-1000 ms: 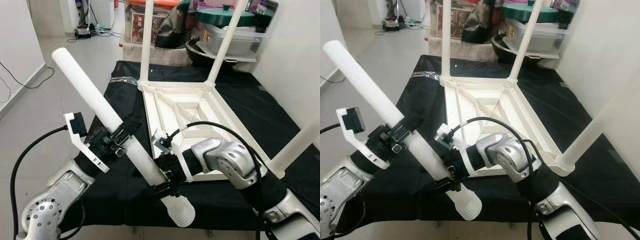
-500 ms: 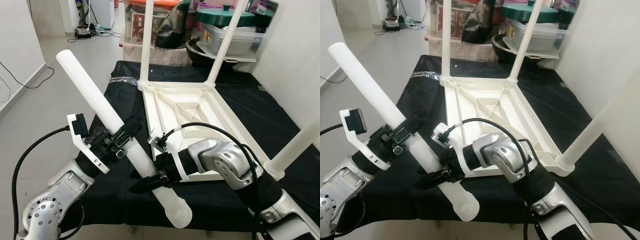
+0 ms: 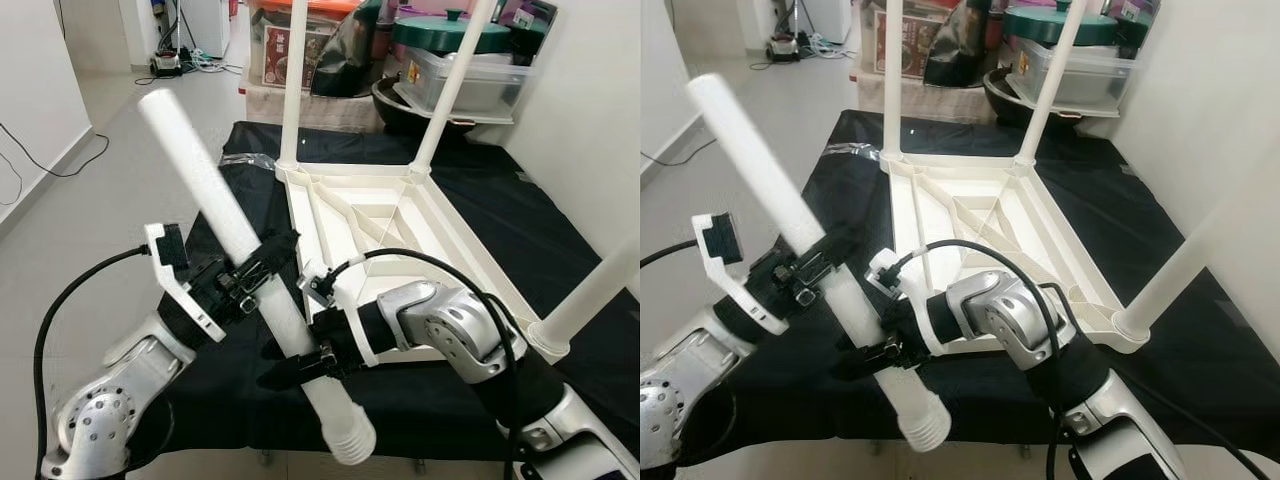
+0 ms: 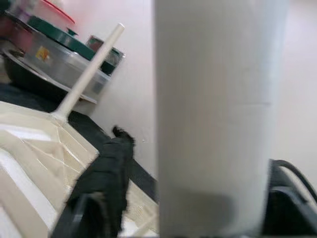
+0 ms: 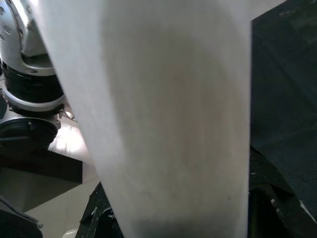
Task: Building children table
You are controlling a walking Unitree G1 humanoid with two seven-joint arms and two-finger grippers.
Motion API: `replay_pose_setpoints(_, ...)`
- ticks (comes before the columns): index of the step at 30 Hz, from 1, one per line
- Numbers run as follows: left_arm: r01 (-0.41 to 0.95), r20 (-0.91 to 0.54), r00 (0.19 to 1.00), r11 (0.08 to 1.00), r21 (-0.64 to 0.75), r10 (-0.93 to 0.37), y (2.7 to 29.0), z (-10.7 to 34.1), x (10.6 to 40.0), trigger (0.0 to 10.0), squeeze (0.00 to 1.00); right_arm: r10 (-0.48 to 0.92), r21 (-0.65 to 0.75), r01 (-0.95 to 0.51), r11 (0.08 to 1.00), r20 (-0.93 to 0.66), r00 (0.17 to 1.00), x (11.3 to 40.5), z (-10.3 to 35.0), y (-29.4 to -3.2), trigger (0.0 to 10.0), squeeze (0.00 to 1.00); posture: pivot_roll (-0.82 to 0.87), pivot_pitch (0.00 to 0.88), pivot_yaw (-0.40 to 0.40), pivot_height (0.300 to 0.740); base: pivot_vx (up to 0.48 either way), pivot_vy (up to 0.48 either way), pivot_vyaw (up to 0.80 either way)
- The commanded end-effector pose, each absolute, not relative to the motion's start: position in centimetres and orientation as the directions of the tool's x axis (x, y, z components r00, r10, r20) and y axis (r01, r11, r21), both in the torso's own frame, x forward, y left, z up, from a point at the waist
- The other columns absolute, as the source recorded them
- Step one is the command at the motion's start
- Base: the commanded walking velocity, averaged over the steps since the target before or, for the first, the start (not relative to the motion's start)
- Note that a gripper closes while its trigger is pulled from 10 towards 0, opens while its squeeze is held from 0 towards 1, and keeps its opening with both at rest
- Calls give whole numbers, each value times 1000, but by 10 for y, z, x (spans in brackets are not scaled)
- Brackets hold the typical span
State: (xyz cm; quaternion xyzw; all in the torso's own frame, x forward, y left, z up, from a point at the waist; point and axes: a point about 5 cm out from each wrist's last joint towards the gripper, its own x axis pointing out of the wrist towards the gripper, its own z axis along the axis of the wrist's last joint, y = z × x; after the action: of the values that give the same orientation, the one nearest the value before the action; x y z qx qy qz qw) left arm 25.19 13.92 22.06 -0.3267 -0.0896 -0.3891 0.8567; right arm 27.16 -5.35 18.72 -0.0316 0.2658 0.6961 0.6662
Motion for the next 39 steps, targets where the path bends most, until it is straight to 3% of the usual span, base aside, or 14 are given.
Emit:
replay_pose_setpoints(1, 713, 397, 695, 503, -489, -600, 140, 219, 253, 10000, 1000, 917, 327, -944, -46, -362, -170, 263, 193, -48, 0, 0, 67, 0, -103, 740, 0, 0, 0)
replay_pose_setpoints(8, 777, 402, 620, 457, -433, -674, 142, 227, 231, 10000, 1000, 940, 332, -942, 35, -331, -82, 278, 201, -69, 0, 0, 73, 0, -109, 740, 0, 0, 0)
replay_pose_setpoints(10, 788, 376, 604, 457, -412, -703, 150, 226, 218, 10000, 1000, 955, 332, -939, 92, -295, -11, 290, 211, -89, 0, 0, 71, 0, -108, 740, 0, 0, 0)
replay_pose_setpoints(14, 783, 372, 613, 472, -405, -697, 157, 226, 212, 10000, 1000, 960, 320, -936, 147, -275, 57, 299, 218, -105, 0, 0, 74, 0, -111, 740, 0, 0, 0)
replay_pose_setpoints(17, 752, 380, 656, 522, -402, -652, 165, 229, 211, 10000, 1000, 952, 299, -925, 235, -265, 156, 311, 223, -120, 0, 0, 79, 0, -114, 740, 0, 0, 0)
replay_pose_setpoints(18, 717, 383, 697, 575, -395, -606, 172, 232, 212, 10000, 27, 940, 281, -912, 300, -252, 231, 320, 227, -130, 0, 0, 79, 0, -114, 740, 0, 0, 0)
replay_pose_setpoints(19, 717, 383, 697, 575, -395, -606, 172, 232, 212, 10000, 27, 940, 281, -912, 300, -252, 231, 320, 227, -130, 0, 0, 79, 0, -114, 740, 0, 0, 0)
replay_pose_setpoints(21, 615, 363, 786, 690, -382, -500, 184, 234, 215, 10000, 0, 895, 274, -855, 440, -207, 395, 339, 237, -144, 0, 0, 84, 0, -112, 740, 0, 0, 0)
replay_pose_setpoints(22, 615, 363, 786, 690, -382, -500, 184, 234, 215, 10000, 0, 895, 274, -855, 440, -207, 395, 339, 237, -144, 0, 0, 84, 0, -112, 740, 0, 0, 0)
replay_pose_setpoints(23, 552, 304, 833, 743, -378, -463, 188, 229, 219, 10000, 0, 865, 286, -816, 503, -167, 474, 348, 243, -147, 2824, 0, 88, 0, -114, 740, 0, 0, 0)
replay_pose_setpoints(24, 476, 218, 879, 807, -349, -424, 191, 221, 224, 10000, 0, 820, 304, -765, 568, -126, 558, 358, 247, -148, 7882, 0, 88, 0, -114, 740, 0, 0, 0)
replay_pose_setpoints(25, 398, 110, 917, 864, -308, -383, 194, 209, 229, 10000, 0, 775, 340, -711, 616, -103, 623, 366, 248, -149, 10000, 0, 97, 0, -115, 740, 0, 0, 0)
replay_pose_setpoints(28, 282, -13, 956, 930, -236, -293, 200, 196, 236, 10000, 0, 710, 384, -641, 665, -58, 702, 374, 249, -145, 10000, 0, 97, 0, -115, 740, 0, 0, 0)
replay_pose_setpoints(39, 191, -130, 968, 965, -179, -216, 212, 182, 232, 10000, 0, 723, 432, -660, 615, 24, 690, 372, 247, -123, 10000, 0, 122, 0, -112, 740, 0, 0, 0)
